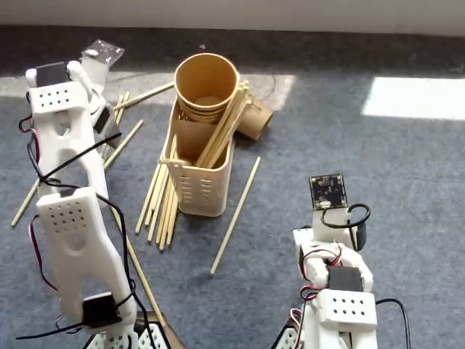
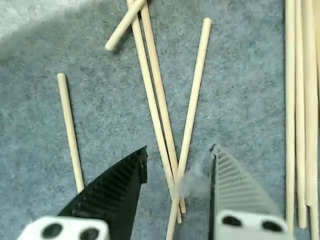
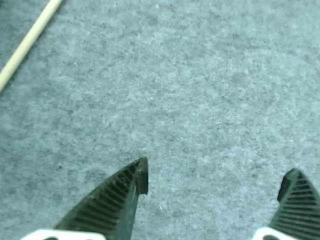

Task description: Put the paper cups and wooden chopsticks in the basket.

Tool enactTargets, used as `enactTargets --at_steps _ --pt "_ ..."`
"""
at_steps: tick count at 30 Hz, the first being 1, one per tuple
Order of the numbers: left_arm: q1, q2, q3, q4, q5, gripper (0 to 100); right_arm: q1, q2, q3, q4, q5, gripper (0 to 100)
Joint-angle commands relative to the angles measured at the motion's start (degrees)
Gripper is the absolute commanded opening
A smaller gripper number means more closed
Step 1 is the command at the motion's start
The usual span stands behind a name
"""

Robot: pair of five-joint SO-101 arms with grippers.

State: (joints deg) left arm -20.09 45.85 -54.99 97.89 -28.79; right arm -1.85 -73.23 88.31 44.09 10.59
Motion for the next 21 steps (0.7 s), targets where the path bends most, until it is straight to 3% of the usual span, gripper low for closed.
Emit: enactTargets --at_steps 1,15,17,21 --pt "-0.1 6.7 -7.3 -0.4 -1.2 23 0.5 -0.6 -0.3 -0.9 0.6 39.3" --pt "-1.8 21.4 -14.4 -0.4 -1.2 22 0.5 -0.6 -0.3 -0.9 0.6 39.3" --pt "-2.0 21.6 -14.4 -0.4 -1.3 19 0.5 -0.6 -0.3 -0.9 0.6 39.3" --pt "-2.1 21.6 -14.3 -0.4 -1.3 3 0.5 -0.6 -0.3 -0.9 0.6 39.3"
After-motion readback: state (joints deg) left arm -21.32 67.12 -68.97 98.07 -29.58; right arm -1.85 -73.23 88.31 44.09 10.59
